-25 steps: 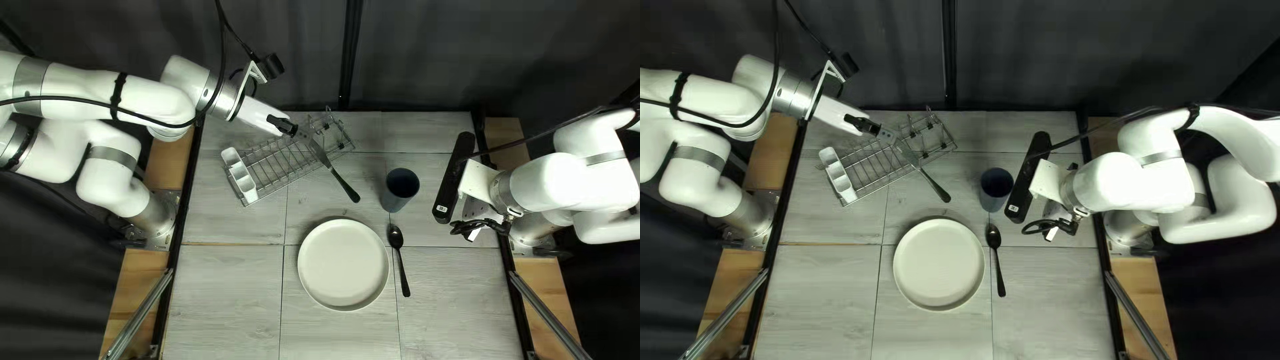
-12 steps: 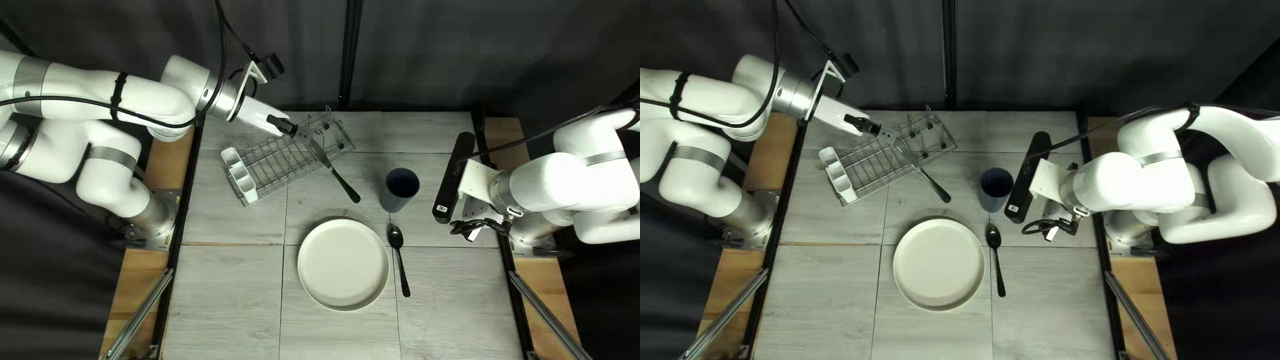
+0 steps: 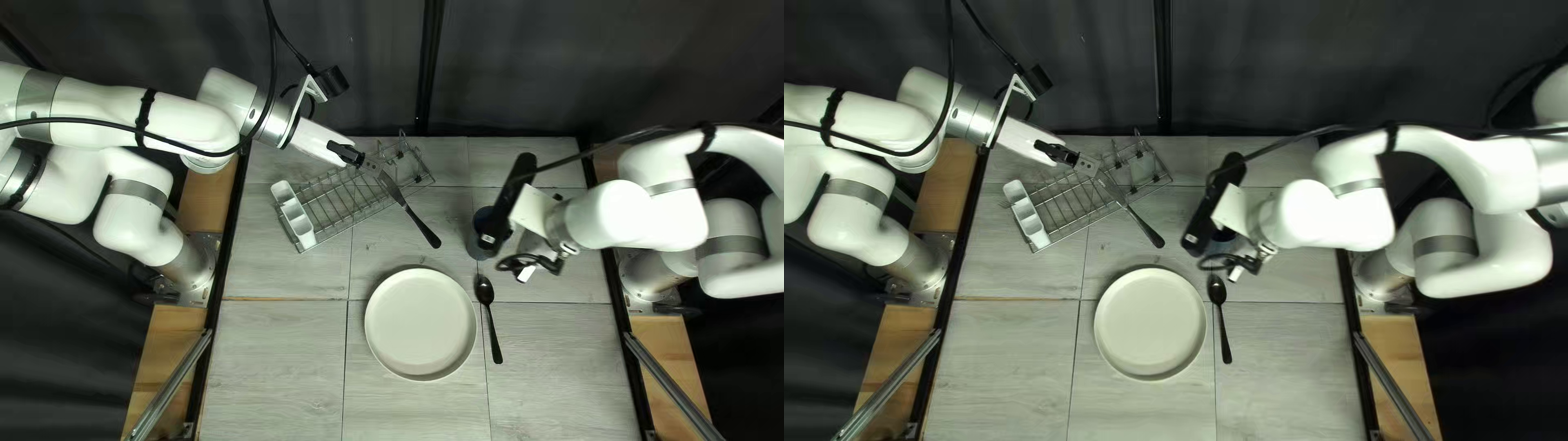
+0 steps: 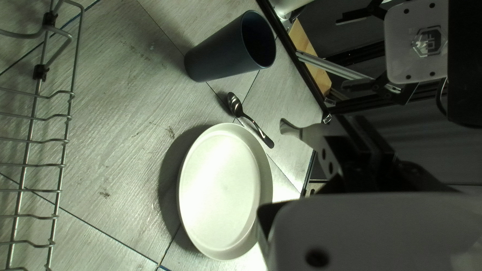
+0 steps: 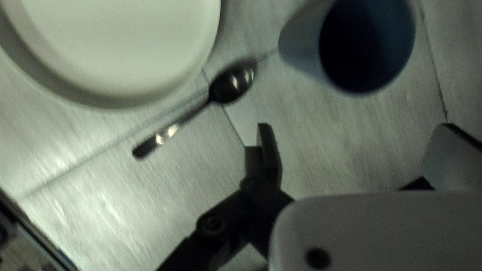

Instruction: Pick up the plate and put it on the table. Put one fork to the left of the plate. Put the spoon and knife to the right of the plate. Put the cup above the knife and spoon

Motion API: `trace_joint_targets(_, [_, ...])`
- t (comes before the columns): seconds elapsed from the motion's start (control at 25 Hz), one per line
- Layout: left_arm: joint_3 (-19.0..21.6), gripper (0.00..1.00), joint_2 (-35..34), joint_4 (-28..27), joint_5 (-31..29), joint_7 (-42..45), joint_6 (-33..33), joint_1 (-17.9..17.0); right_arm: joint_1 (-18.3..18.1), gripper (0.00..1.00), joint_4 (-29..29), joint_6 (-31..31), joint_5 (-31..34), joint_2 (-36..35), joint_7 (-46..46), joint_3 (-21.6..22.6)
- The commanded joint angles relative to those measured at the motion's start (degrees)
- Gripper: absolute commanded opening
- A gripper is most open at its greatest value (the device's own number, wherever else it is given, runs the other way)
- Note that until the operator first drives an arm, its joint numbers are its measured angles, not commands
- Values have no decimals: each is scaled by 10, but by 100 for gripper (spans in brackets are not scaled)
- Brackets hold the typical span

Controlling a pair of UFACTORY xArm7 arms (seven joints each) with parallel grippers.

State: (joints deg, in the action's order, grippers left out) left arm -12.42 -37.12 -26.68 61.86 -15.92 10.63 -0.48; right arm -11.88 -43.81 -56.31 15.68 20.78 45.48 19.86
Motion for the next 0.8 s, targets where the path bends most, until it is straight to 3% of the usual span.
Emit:
trace_joint_targets(0.04, [0, 0, 0, 0, 0, 0, 0, 0, -20, 100, -37, 16, 55, -46, 60, 25])
trace_joint_targets(0.36, [0, 0, 0, 0, 0, 0, 0, 0, -39, 100, -98, 25, 174, -126, 205, 65])
trace_joint_targets(0.8, [0, 0, 0, 0, 0, 0, 0, 0, -28, 100, -156, 11, 302, -217, 323, 86])
